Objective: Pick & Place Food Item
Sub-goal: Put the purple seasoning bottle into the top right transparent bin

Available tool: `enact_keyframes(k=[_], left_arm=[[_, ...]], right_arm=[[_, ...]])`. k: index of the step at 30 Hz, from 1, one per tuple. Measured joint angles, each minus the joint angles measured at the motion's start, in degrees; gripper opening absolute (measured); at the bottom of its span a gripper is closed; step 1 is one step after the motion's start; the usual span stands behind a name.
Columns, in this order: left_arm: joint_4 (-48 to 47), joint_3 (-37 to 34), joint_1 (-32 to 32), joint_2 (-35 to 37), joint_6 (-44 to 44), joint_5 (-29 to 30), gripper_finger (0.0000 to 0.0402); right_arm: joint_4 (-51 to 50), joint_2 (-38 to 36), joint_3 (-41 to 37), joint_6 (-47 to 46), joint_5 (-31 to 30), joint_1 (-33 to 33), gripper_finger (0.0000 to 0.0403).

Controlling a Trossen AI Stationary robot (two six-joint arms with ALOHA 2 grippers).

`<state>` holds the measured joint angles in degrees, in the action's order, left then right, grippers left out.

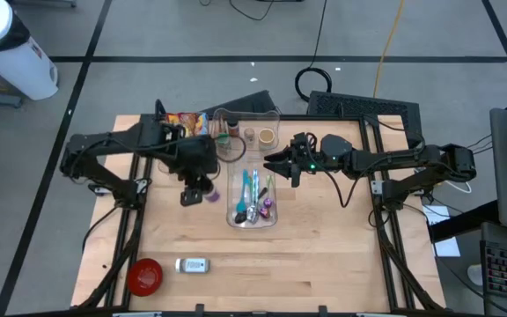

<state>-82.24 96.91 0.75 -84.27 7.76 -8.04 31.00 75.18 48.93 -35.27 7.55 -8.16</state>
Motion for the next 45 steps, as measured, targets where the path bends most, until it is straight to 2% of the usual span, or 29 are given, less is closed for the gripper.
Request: enact_keyframes(k=[6,14,20,25,30,33,38,45], left_arm=[[0.7,0.1,6.7,0.0,-6.4,0.8,0.0206],[7.4,0.1,15.6,0.0,-14.1,0.6,0.0206],[8.2,0.9,20.0,-4.0,-18.1,0.6,0.0206],[5.6,11.0,22.9,-12.0,-21.0,0.6,0.0206],[0.6,25.1,26.0,-20.5,-25.0,1.8,0.0206],[-2.7,30.8,28.0,-24.9,-26.9,3.9,0.0206],[-4.1,32.8,30.7,-29.2,-27.6,3.3,0.0206],[-4.5,32.8,31.1,-32.7,-29.3,3.4,0.0206]], right_arm=[[0.0,0.0,0.0,0.0,0.0,0.0,0.0169],[-0.2,0.0,0.0,0.8,0.0,-0.2,0.0169],[-1.7,0.0,0.0,1.7,0.1,-1.7,0.0169],[-3.0,0.0,0.0,2.0,1.2,-4.0,0.0169],[-5.0,0.0,0.0,1.7,9.9,-7.2,0.0169],[-9.1,0.0,0.0,2.0,12.1,-8.2,0.0169],[-14.5,-0.6,0.0,4.7,12.1,-8.4,0.0169],[-17.1,-0.9,0.0,6.3,12.1,-8.4,0.0169]])
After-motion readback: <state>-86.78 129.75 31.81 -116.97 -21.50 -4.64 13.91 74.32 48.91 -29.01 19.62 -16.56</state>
